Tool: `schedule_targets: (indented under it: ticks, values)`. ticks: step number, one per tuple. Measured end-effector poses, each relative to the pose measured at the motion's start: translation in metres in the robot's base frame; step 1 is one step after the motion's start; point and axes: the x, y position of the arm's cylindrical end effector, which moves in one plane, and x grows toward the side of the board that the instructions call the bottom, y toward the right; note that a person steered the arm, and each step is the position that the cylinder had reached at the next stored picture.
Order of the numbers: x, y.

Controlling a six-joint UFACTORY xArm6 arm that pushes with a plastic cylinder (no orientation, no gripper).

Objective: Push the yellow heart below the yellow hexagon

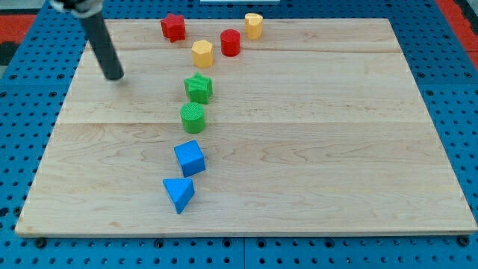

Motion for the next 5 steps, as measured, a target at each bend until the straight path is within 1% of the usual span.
schedule_targets:
  ticks: [1, 2, 3, 4, 5]
  values:
    - [-0.059, -0.006]
    - [-0.116, 0.022]
    - [-0.118, 0.068]
    - [-0.118, 0.189]
    - [-0.117, 0.228]
